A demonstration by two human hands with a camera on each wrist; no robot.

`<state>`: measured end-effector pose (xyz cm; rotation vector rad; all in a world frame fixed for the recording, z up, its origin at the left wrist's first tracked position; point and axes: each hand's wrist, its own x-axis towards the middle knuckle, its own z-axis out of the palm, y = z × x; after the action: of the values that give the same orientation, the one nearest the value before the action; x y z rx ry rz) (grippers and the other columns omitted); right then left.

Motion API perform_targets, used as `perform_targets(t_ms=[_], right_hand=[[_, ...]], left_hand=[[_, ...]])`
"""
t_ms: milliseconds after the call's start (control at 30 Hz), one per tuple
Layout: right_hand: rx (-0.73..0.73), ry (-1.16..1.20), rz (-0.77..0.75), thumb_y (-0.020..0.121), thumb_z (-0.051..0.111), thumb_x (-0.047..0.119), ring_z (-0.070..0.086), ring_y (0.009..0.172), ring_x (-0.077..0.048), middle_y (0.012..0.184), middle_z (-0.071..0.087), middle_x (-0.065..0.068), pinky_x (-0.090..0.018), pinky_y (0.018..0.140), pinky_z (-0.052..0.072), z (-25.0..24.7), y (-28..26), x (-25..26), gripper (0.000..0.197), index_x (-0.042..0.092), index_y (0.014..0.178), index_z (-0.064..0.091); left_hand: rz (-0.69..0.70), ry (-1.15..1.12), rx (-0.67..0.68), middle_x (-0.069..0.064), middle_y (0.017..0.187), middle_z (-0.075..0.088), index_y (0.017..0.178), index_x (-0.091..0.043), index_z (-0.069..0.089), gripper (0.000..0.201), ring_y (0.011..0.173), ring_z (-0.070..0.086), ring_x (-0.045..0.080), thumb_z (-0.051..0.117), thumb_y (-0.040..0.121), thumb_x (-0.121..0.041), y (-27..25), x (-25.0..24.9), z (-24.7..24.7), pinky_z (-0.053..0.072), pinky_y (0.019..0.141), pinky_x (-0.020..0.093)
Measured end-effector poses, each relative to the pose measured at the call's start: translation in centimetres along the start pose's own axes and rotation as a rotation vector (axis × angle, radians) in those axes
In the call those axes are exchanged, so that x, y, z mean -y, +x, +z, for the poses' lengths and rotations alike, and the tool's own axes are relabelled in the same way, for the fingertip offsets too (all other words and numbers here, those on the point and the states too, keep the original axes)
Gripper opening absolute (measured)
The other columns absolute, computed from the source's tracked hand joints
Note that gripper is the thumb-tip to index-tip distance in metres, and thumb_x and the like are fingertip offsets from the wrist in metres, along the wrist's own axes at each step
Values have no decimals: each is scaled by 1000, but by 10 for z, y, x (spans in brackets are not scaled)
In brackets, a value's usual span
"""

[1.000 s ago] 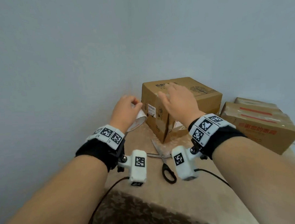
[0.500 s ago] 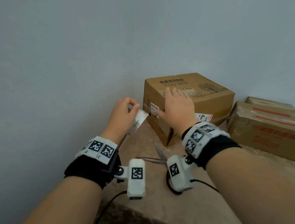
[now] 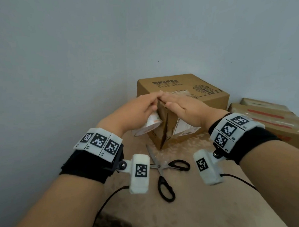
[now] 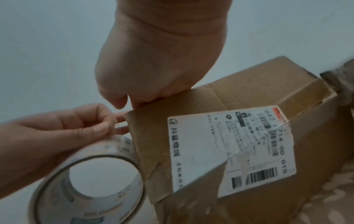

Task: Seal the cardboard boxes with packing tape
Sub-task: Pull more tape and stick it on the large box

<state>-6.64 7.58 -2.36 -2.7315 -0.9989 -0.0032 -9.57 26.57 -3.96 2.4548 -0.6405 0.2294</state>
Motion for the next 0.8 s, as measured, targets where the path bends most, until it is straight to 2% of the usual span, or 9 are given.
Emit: perform_targets(t_ms=[67,133,200,333,500,600,700,733,800], right_hand=[[14,-35,2,91,10,48,12,147,-8,159,17,3,-25,118,2,0,1,-3,68,18,152,22],[-6,-36,44,99,11,47,12,146,-6,159,17,4,-24,117,1,0,-1,-8,60,19,152,22],[-30,-34,152,104,13,41,11,146,-6,160,15,3,-22,116,0,-3,-7,-19,53,19,152,19],[-7,-121,291,100,2,49,5,147,-7,161,8,3,-31,118,-5,-16,-14,-30,62,19,154,11],[-23,-86,88,101,6,49,10,146,-6,160,15,6,-32,118,-4,-5,-14,-5,59,23,152,18],[-1,-144,273,98,3,53,12,146,-8,160,15,5,-43,119,-1,-10,-21,-26,63,24,153,18],[6,-124,434,93,-1,58,11,147,-14,161,14,1,-49,119,1,-19,-27,-42,73,20,153,16],[-19,-63,439,91,-2,59,8,148,-14,161,12,1,-47,119,-1,-21,-29,-42,75,20,154,13],[-161,95,354,93,5,58,14,147,-15,159,20,2,-42,120,3,-19,-34,-31,72,20,153,17]], left_hand=[[5,-28,10,-10,87,52,134,-32,44,39,76,49,4,42,100,-13,-2,2,-1,43,73,28],[-8,-69,10,0,110,62,98,-45,49,30,97,58,19,43,99,-16,-6,6,0,47,84,41],[-44,-40,14,0,130,57,77,-38,41,29,112,55,26,43,99,-19,-10,4,0,45,89,48],[-70,-10,-3,0,135,53,76,-33,35,28,117,53,21,40,101,-20,-8,-5,-2,45,92,44],[-108,-10,-21,-1,129,57,77,-25,39,24,117,53,18,41,100,-21,-1,-4,-3,45,91,44],[-100,-44,-23,-8,142,47,79,-21,40,21,126,46,12,40,100,-20,-4,-7,-1,42,98,42],[-110,-73,-40,-8,141,47,80,-20,43,20,123,47,12,42,100,-19,-8,-8,0,43,97,40],[-118,-93,-68,-6,135,52,80,-21,44,20,116,51,13,43,99,-19,-10,-10,-1,45,93,35],[-154,-120,-167,-7,110,54,80,-23,48,18,95,51,10,48,98,-20,-14,-17,-8,41,78,13]])
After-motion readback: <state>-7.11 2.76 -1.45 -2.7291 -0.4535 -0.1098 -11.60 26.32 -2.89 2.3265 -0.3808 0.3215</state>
